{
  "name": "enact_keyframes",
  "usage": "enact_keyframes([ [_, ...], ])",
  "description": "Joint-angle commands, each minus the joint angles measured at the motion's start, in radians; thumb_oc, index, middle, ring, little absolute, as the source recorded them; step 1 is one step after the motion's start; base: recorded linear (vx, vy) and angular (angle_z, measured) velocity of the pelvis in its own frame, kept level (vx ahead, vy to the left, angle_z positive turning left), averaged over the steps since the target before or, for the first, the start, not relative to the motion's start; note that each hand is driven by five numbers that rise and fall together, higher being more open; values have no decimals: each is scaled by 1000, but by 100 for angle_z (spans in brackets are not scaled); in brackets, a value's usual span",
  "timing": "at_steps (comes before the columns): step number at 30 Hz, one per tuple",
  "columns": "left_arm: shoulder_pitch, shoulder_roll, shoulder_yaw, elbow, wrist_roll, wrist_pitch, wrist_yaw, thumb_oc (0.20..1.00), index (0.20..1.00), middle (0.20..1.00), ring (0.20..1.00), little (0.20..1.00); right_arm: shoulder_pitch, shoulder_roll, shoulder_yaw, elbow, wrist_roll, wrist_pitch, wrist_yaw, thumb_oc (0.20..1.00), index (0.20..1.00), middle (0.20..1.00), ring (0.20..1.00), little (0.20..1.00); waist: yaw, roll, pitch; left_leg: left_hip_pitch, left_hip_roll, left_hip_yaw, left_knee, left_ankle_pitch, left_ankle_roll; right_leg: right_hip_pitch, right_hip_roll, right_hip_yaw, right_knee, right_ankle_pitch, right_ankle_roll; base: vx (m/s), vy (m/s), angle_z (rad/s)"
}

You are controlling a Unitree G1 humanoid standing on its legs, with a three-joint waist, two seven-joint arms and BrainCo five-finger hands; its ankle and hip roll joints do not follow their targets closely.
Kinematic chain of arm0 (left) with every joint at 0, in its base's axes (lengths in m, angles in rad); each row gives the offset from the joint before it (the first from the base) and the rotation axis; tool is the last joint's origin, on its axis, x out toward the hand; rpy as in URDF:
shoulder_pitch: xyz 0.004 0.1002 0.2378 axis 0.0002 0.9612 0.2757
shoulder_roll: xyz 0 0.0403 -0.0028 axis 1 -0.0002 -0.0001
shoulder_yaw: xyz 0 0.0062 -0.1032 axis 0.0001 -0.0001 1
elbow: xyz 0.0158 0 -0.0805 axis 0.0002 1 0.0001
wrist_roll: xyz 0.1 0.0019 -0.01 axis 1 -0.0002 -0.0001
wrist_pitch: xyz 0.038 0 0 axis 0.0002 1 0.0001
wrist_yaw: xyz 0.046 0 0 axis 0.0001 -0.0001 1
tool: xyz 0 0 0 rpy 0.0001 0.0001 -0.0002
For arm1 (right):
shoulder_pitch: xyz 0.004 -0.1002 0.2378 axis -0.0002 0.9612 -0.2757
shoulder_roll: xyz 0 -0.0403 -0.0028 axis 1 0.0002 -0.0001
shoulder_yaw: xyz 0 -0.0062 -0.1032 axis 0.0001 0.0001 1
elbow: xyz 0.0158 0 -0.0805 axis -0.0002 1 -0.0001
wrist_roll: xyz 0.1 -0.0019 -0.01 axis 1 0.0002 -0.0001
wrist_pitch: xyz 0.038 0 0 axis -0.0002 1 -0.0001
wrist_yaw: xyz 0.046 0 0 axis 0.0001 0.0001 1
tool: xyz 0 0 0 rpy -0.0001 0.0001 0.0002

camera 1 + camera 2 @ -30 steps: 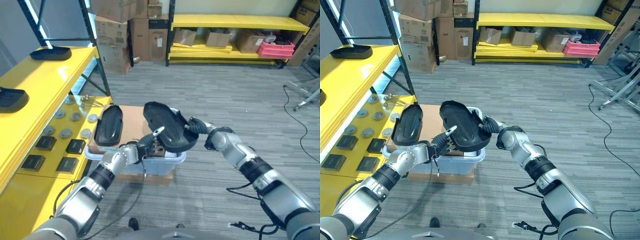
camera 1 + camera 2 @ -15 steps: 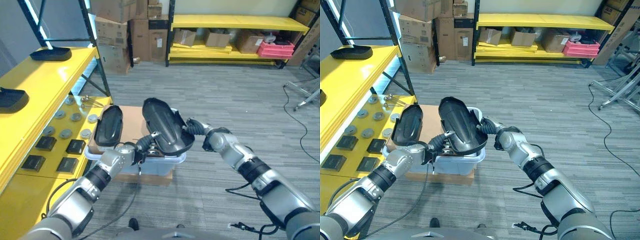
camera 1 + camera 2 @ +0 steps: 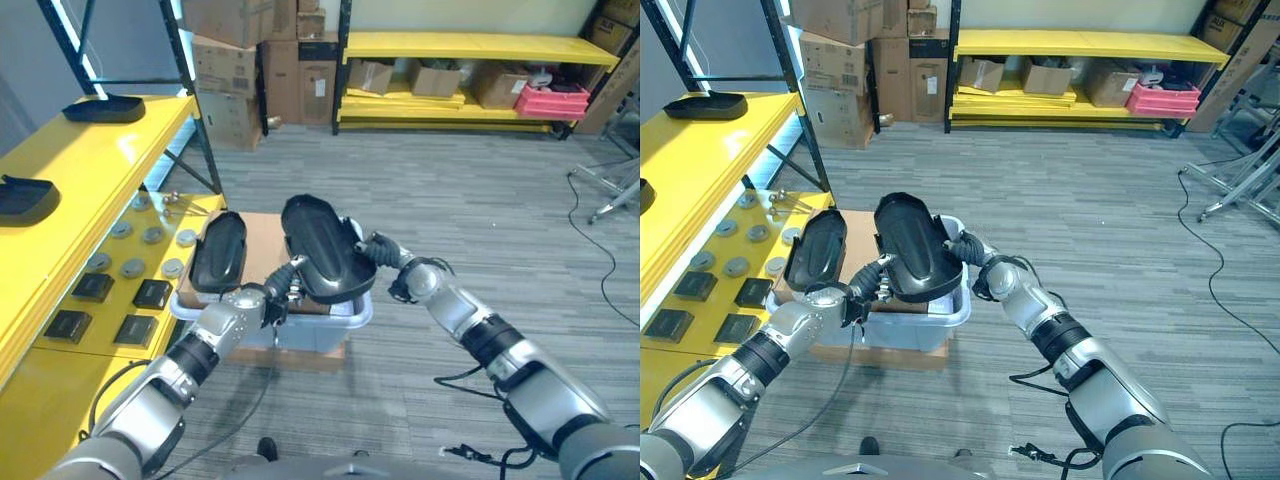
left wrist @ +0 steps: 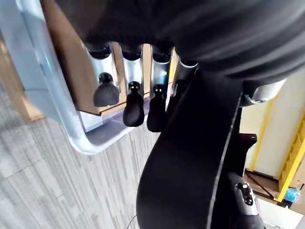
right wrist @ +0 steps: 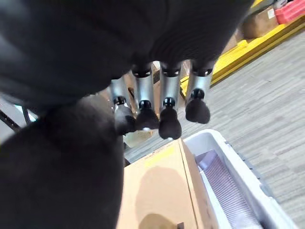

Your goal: Move parts from the plastic box to the shelf.

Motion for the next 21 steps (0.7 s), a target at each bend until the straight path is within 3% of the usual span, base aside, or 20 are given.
enact_keyframes([
  [1,-127,-117,46,-58,7,-206,10,200,200,200,200,200,-58,94,-13,2,229,-7,-41,1000,1000,1000,1000,1000,43,-14,-38,44,-23,-59,4,-111,0,-40,-13,-38,9,7,25,0,0,0],
  [2,-138,-118,69,-75,34,-222,52,200,200,200,200,200,-44,134,-47,12,336,-3,-86,1000,1000,1000,1000,1000,45,-14,-37,44,-23,-60,4,-110,-1,-39,-13,-39,9,8,23,0,0,0],
  [10,-157,-103,138,-84,101,-246,105,200,200,200,200,200,-1,193,-155,33,569,-36,-165,1000,1000,1000,1000,1000,48,-11,-35,44,-23,-63,4,-108,-4,-36,-16,-45,8,8,21,0,0,0],
  [21,-169,-63,194,-43,176,-283,193,200,200,200,200,200,54,150,-307,47,644,-119,-249,1000,1000,1000,1000,1000,30,-9,-43,43,-20,-49,1,-105,-3,-42,-20,-43,5,15,23,0,0,0],
])
